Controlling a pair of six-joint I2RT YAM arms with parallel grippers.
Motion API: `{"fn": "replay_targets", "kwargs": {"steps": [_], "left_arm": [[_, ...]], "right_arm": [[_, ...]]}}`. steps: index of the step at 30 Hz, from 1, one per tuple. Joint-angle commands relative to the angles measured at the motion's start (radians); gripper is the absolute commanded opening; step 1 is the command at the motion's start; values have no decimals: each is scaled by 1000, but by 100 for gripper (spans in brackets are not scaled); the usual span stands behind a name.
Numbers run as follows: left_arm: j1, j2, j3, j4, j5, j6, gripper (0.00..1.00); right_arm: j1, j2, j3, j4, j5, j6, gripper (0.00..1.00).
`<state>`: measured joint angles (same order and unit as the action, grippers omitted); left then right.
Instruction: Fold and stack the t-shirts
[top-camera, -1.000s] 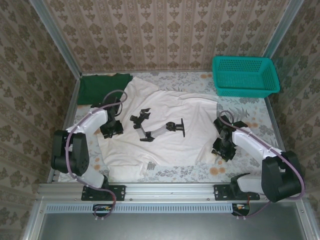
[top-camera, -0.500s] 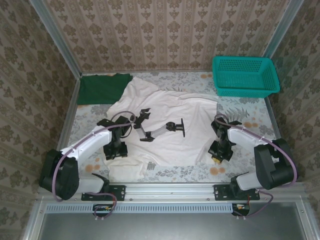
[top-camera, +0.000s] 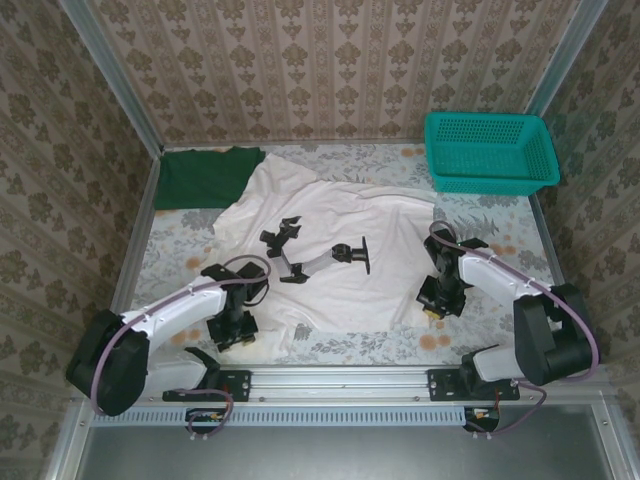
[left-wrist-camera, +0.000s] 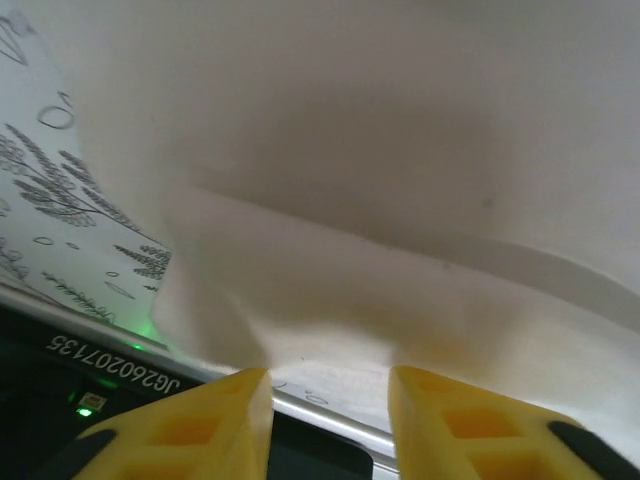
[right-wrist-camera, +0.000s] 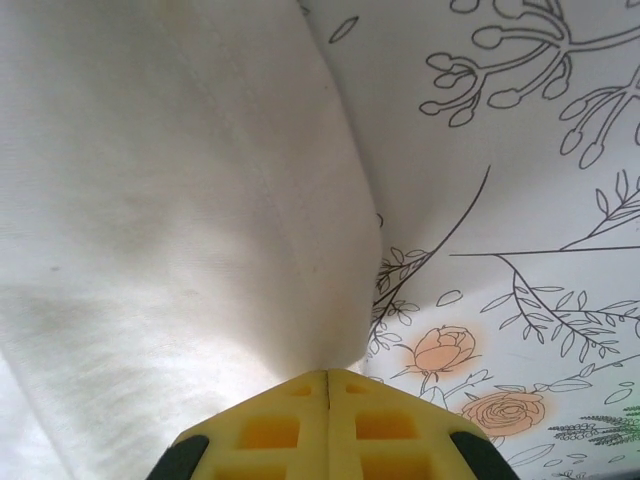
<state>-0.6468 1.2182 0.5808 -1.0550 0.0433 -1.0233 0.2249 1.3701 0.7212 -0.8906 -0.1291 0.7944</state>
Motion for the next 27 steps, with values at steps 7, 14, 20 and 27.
{"fn": "replay_targets", "kwargs": {"steps": [7, 14, 20, 27], "left_arm": [[0, 47, -87, 101, 42, -55, 20], [0, 67, -54, 115, 22, -21, 0], [14, -6, 137, -19, -67, 62, 0], [99, 16, 468, -151, -94, 226, 0]], "right_arm": [[-41, -59, -20, -42, -1, -27, 0], [-47, -89, -17, -60, 17, -28, 0], [-48, -120, 35, -120, 60, -46, 0], [-49, -96, 207, -192, 120, -83, 0]]}}
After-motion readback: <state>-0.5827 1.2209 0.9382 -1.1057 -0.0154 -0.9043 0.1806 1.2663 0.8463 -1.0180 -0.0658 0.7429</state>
